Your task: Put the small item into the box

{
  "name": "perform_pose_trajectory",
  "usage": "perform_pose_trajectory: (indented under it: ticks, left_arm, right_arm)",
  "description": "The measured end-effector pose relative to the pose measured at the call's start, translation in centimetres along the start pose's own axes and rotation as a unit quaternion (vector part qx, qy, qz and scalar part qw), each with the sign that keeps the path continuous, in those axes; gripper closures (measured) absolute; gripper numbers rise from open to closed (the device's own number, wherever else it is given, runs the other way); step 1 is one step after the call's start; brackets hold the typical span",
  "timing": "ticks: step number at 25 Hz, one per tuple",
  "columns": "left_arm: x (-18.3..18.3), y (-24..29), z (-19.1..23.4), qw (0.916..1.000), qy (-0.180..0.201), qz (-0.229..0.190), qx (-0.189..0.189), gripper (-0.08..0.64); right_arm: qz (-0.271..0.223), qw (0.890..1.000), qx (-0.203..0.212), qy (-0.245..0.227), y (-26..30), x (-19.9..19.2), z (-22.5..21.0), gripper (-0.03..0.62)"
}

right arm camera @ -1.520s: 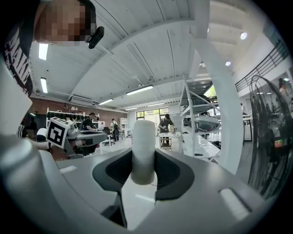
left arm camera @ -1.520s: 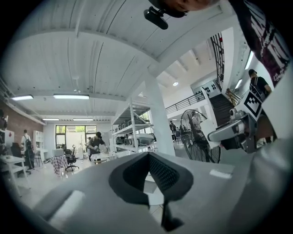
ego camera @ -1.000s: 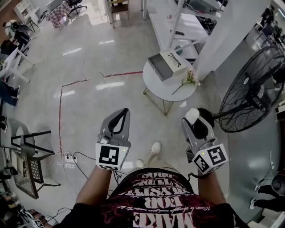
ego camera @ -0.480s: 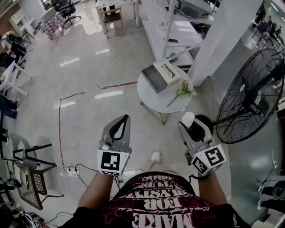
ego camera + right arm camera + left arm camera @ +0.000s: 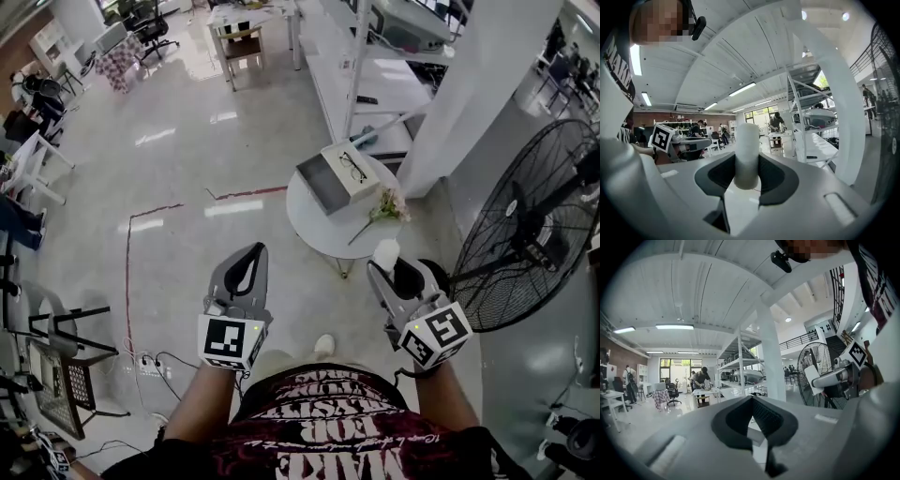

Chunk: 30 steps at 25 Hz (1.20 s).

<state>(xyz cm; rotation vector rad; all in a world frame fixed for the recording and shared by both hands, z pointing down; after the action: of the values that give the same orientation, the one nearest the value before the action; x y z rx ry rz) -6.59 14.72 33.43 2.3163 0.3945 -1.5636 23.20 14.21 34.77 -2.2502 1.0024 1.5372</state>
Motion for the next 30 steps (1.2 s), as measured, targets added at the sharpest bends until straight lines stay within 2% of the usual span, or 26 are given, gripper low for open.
perform_pose_trajectory:
  ticks: [4, 12, 27, 30]
  left_arm:
    - [0.1, 0.2, -0.2, 0.9999, -0.005, 0.012, 0.000, 0.559]
    - [-0.9, 1.0, 0.8, 0.9999, -0.009, 0.011, -0.005, 0.559]
    - [-2.8, 7.1, 8.0, 0.9990, -0.006, -0.005, -0.044, 0.559]
    - [-3.0, 8.1, 9.5, 0.9987, -0.010, -0.025, -0.042, 0.560]
  right_arm:
    - [0.003, 1.000, 0.008, 0.004, 0.4, 0.3, -0.5, 0.427]
    - [0.018, 1.000, 0.005, 0.015, 2.0, -0.3, -0.6, 0.426]
    - [0.002, 1.000, -0.016, 0.016, 10.0, 1.7, -0.3, 0.426]
    - [0.001, 1.000, -0.021, 0.017, 11.7, 2.3, -0.3, 0.426]
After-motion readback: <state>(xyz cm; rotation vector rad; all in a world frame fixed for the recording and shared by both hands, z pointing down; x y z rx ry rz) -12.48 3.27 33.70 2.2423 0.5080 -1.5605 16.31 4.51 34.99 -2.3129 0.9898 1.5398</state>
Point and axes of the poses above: the fingertips, and each gripper's own axes: y forward along the fingers, z to its left, x out of its top, the point moved 10 cm from there along -y, backward along the fingers, and after that the axes turned 15 degrees about y, right-handed, at the moved point
